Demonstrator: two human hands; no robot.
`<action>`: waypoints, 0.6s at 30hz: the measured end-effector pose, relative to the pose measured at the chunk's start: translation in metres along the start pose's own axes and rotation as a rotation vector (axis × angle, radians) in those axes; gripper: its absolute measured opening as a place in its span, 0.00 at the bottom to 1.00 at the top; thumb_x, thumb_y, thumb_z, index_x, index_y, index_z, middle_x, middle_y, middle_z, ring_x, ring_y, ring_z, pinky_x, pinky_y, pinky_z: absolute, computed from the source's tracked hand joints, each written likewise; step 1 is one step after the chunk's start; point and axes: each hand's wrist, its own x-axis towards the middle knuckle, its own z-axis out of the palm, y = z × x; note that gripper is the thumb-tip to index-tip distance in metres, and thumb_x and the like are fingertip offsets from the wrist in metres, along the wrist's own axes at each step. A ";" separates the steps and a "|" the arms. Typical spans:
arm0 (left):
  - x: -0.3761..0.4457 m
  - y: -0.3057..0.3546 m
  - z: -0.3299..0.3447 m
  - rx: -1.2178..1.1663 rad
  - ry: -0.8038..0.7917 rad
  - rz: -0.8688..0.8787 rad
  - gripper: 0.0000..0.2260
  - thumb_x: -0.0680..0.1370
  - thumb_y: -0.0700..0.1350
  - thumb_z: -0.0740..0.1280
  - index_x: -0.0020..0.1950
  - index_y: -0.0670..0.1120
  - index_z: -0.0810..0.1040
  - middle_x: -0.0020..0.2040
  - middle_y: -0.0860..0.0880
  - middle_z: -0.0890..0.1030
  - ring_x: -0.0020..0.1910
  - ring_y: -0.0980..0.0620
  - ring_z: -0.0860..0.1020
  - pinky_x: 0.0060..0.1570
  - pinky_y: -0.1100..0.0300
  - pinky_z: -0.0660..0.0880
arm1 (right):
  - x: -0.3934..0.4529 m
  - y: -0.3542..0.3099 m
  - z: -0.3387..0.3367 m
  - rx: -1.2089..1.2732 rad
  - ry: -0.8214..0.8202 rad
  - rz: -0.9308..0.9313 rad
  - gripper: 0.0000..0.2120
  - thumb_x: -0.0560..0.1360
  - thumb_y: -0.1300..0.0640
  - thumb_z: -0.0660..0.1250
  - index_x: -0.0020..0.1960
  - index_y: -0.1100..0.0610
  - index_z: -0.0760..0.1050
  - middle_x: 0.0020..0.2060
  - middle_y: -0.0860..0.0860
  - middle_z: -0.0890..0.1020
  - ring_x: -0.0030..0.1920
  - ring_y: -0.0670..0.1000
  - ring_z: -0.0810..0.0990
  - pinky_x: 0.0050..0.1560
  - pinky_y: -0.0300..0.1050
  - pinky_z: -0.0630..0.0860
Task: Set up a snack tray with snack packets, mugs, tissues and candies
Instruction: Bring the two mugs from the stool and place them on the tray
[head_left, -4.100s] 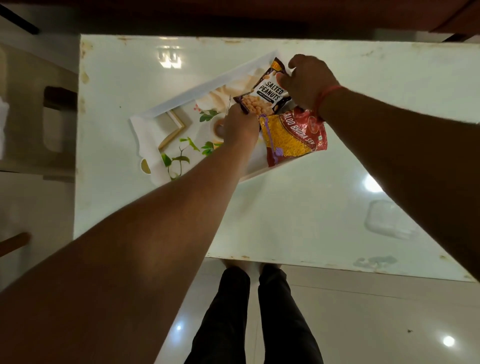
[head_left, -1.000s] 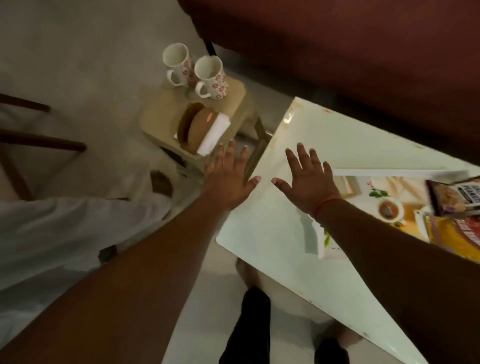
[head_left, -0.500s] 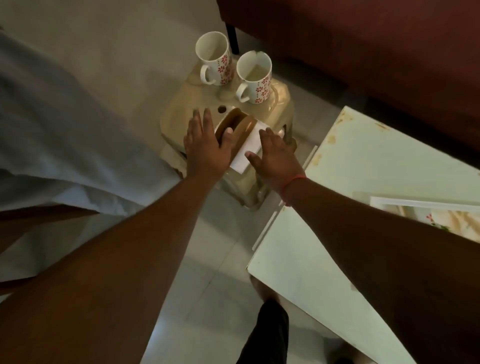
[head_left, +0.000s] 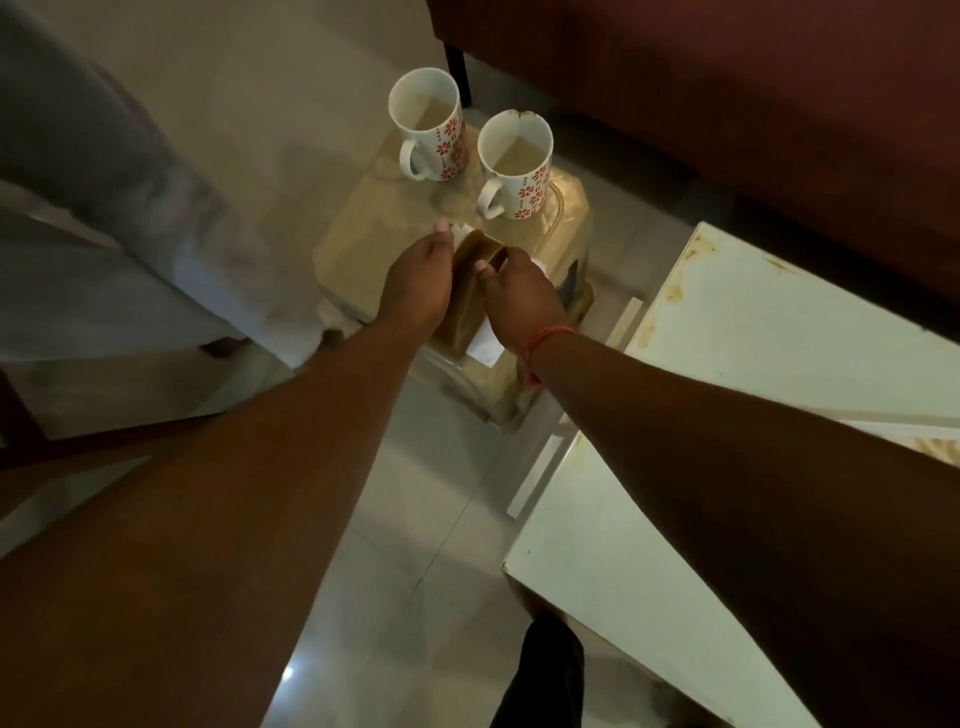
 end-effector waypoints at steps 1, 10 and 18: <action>0.005 0.003 0.000 0.047 0.042 0.045 0.21 0.83 0.58 0.50 0.60 0.48 0.78 0.53 0.50 0.79 0.52 0.52 0.76 0.54 0.56 0.70 | 0.003 -0.001 -0.003 -0.019 0.047 -0.007 0.17 0.81 0.48 0.58 0.65 0.56 0.70 0.56 0.53 0.77 0.57 0.53 0.77 0.52 0.42 0.68; 0.081 0.039 -0.042 0.543 0.363 0.377 0.28 0.76 0.48 0.68 0.74 0.47 0.63 0.74 0.43 0.62 0.71 0.42 0.64 0.66 0.53 0.70 | 0.078 -0.046 -0.070 -0.591 0.288 -0.395 0.30 0.73 0.53 0.67 0.73 0.53 0.62 0.72 0.56 0.64 0.69 0.57 0.68 0.68 0.53 0.70; 0.134 0.063 -0.056 0.605 0.013 0.350 0.38 0.77 0.55 0.68 0.80 0.52 0.49 0.79 0.40 0.50 0.75 0.36 0.60 0.65 0.49 0.72 | 0.105 -0.091 -0.070 -1.024 -0.274 -0.349 0.36 0.72 0.57 0.71 0.75 0.43 0.59 0.72 0.56 0.64 0.68 0.61 0.70 0.62 0.56 0.75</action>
